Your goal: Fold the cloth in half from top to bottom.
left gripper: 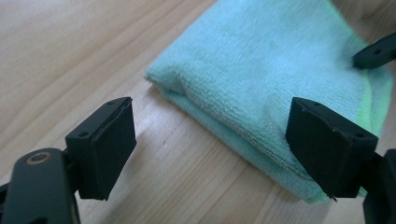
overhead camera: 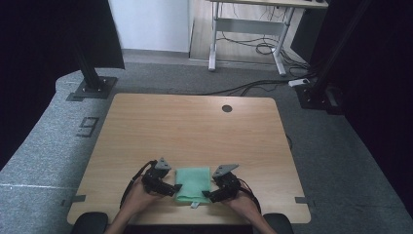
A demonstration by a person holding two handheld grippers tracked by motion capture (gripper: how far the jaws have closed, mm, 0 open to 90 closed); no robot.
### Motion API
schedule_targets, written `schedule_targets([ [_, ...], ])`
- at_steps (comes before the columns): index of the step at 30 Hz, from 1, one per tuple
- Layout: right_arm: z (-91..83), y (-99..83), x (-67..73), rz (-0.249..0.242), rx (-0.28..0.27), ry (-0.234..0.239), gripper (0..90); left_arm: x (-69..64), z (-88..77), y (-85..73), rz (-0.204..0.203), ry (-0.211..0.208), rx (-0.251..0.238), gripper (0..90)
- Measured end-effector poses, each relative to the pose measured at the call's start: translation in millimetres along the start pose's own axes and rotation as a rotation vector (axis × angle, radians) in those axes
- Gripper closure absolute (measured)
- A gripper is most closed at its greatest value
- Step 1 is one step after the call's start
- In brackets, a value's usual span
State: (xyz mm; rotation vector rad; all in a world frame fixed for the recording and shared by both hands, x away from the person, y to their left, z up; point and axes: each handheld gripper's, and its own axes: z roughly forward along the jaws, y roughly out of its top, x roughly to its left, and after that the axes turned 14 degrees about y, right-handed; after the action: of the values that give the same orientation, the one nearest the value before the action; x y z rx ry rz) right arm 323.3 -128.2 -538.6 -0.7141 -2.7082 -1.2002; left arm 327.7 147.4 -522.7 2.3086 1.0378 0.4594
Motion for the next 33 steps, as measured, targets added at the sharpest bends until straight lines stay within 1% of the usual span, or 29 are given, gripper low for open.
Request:
schedule_targets([
  [2, 0.2, -0.3, 1.6, -0.004, 0.001, -0.001, 25.0, -1.6, 2.1, -1.5, 0.004, 0.013, 0.008, 16.3],
  [5, -1.0, -1.7, 3.9, -0.009, 0.001, 0.001, 24.9, -3.7, 7.1, -4.7, 0.025, 0.038, 0.027, 16.3],
  [9, -1.0, -5.0, 5.7, -0.01, 0.007, -0.002, 24.5, -2.9, 7.5, -6.8, 0.008, 0.03, 0.017, 16.3],
  [11, -0.8, -6.6, 5.7, -0.005, 0.009, -0.007, 24.2, -3.8, 3.2, -6.8, 0.006, 0.029, 0.0, 16.2],
  [12, -0.8, -7.0, 5.6, -0.003, 0.008, -0.007, 24.6, -5.6, -4.1, -7.2, 0.005, 0.006, -0.029, 16.2],
  [13, -0.8, -7.0, 5.6, -0.003, 0.008, -0.007, 24.6, -5.6, -4.1, -7.2, 0.005, 0.006, -0.029, 16.2],
  [15, -1.0, -6.8, 5.9, -0.009, 0.004, -0.01, 27.6, -7.3, -11.5, -9.9, 0.003, -0.024, -0.049, 16.2],
  [17, -0.9, -6.5, 7.1, -0.003, 0.005, -0.002, 31.2, -9.3, -15.9, -14.9, 0.005, -0.032, -0.05, 16.2],
  [19, 0.5, -6.4, 9.7, -0.008, 0.005, -0.008, 32.8, -10.9, -16.4, -20.3, 0.011, -0.03, -0.04, 16.2],
  [20, 1.1, -6.3, 10.1, -0.01, 0.006, -0.01, 32.7, -12.0, -13.6, -24.4, 0.017, -0.016, -0.023, 16.2],
  [21, 1.1, -6.3, 10.1, -0.01, 0.006, -0.01, 32.7, -12.0, -13.6, -24.4, 0.017, -0.016, -0.023, 16.2],
  [22, 1.6, -5.9, 10.1, -0.011, 0.009, -0.018, 32.8, -13.2, -8.2, -25.7, 0.033, 0.004, -0.003, 16.2],
  [23, 1.6, -5.9, 10.1, -0.011, 0.009, -0.018, 32.8, -13.2, -8.2, -25.7, 0.033, 0.004, -0.003, 16.2],
  [24, 2.4, -5.2, 10.3, -0.014, 0.012, -0.027, 32.7, -14.5, -5.4, -25.7, 0.042, 0.016, 0.003, 15.9],
  [25, 2.4, -5.2, 10.3, -0.014, 0.012, -0.027, 32.7, -15.1, -3.4, -25.2, 0.048, 0.022, 0.001, 15.9],
  [27, 2.9, -4.2, 9.4, -0.019, 0.013, -0.042, 32.8, -14.6, -1.5, -22.9, 0.06, 0.039, -0.003, 15.5],
  [29, 3.7, -2.3, 4.3, -0.011, 0.005, -0.046, 33.5, -11.3, 2.1, -18.3, 0.07, 0.075, -0.017, 15.5],
  [30, 4.0, -1.1, 2.4, -0.005, 0.004, -0.05, 33.7, -11.3, 2.1, -18.3, 0.07, 0.075, -0.017, 15.5],
  [31, 4.4, 0.4, 0.0, -0.005, 0.004, -0.056, 34.0, -9.4, 4.3, -16.6, 0.062, 0.084, -0.024, 15.5],
  [32, 4.8, 2.3, -3.0, -0.008, 0.004, -0.062, 34.8, -3.9, 9.3, -12.3, 0.049, 0.095, -0.033, 15.5],
  [33, 4.8, 2.3, -3.0, -0.008, 0.004, -0.062, 34.8, -3.9, 9.3, -12.3, 0.049, 0.095, -0.033, 15.5],
])
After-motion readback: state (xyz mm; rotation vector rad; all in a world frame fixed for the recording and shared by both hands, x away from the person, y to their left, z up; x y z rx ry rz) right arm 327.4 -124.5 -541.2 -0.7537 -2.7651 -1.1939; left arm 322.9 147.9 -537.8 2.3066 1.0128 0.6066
